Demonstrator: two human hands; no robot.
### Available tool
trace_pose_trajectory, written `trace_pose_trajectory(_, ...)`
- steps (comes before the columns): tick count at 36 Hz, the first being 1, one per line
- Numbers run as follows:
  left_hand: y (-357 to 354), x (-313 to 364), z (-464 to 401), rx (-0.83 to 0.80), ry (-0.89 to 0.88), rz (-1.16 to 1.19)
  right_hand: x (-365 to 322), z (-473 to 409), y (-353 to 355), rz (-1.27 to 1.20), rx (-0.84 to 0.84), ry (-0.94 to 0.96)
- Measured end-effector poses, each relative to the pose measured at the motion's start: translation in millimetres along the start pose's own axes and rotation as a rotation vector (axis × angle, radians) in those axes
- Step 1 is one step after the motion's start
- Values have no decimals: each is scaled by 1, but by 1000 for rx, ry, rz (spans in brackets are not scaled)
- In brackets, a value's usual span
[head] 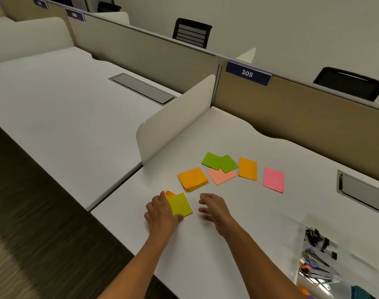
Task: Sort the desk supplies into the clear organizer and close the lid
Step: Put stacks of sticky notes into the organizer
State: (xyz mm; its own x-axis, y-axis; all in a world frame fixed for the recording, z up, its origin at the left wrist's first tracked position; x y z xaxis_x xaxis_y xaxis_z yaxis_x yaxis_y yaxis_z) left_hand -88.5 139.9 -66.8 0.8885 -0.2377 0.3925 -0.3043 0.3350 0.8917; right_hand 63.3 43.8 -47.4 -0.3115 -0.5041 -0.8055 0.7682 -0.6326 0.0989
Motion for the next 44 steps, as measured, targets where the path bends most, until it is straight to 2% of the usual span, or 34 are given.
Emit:
trace_pose_trajectory(6,4,-1,-12,-112,99,-40,-12,-25,-5,200,61,74)
trace_pose_trajectory(13,8,-3,-12,-113,77,-154,-34,-48,-17,569,91,270)
trace_pose_trajectory(17,8,-8,-11,-109,73,-118,-41,-60,-26,751,136,277)
trace_pose_trajectory(23,6,-12,-7,-95,32,-89,-44,-75,-34,939,113,276)
trace_pose_trajectory(32,7,-16,-5,-91,-37,19,-49,-86,-33,1028,169,235)
trace_pose_trajectory(44,15,-24,-3,-100,40,313,-48,-87,-23,949,206,179)
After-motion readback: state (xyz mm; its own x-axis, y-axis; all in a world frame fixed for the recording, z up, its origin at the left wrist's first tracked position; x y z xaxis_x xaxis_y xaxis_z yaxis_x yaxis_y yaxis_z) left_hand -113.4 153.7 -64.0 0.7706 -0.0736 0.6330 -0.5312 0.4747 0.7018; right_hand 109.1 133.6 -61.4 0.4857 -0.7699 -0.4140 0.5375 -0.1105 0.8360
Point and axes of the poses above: each hand's wrist, its own z-axis away from the middle knuckle, its own y-axis out of the back of the hand, x = y × z, the point moved 4 cm from there along -z, towards the middle knuckle
